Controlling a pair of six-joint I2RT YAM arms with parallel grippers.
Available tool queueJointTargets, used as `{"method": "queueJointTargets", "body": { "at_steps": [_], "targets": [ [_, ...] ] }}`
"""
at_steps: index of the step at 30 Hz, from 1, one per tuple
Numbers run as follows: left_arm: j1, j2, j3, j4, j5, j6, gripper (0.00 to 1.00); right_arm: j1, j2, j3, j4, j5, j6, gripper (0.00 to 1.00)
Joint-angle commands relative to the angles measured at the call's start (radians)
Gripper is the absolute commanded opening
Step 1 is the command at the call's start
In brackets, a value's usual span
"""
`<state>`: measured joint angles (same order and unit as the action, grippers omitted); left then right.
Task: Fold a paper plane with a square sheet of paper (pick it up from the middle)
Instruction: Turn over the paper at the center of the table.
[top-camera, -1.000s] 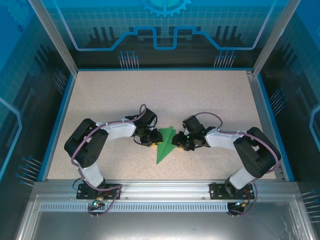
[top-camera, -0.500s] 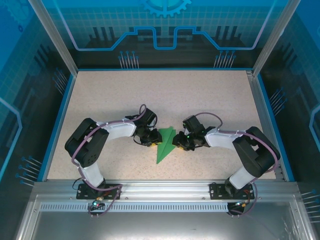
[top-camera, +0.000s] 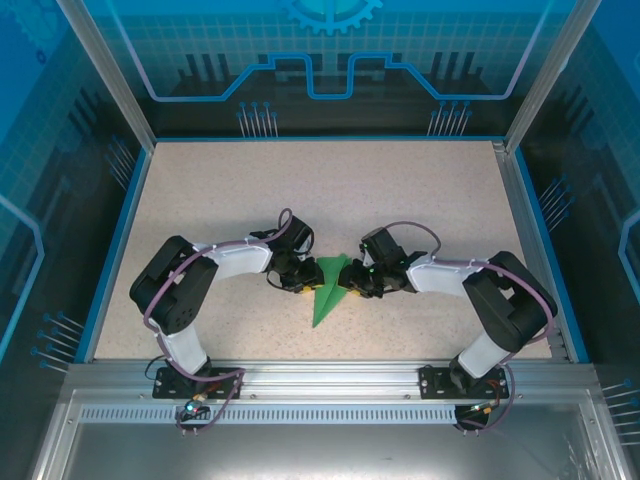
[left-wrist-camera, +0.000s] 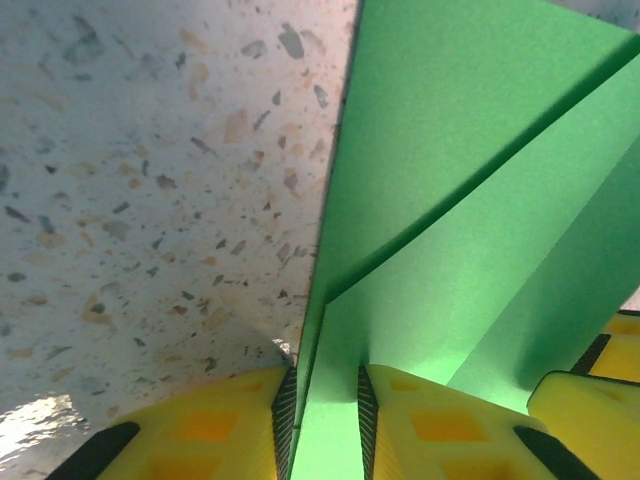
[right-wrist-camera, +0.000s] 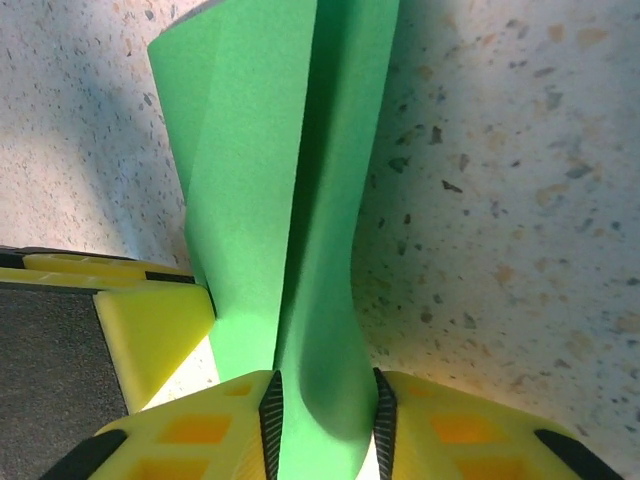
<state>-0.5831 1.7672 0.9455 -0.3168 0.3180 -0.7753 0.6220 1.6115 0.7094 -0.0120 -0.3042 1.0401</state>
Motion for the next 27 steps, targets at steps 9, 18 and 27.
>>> {"method": "queueJointTargets", "body": {
  "at_steps": [9,18,27],
  "targets": [
    [-0.003,0.002,-0.011,0.011,-0.009,-0.007,0.26,0.013,0.044,0.006,0.134,-0.045,0.045,0.37],
    [-0.002,-0.045,-0.049,0.036,-0.030,-0.034,0.26,0.023,0.106,0.028,0.179,-0.035,0.035,0.34],
    [-0.002,-0.093,-0.075,0.043,-0.058,-0.043,0.26,0.051,0.130,0.058,0.191,-0.015,-0.001,0.31]
  ]
}}
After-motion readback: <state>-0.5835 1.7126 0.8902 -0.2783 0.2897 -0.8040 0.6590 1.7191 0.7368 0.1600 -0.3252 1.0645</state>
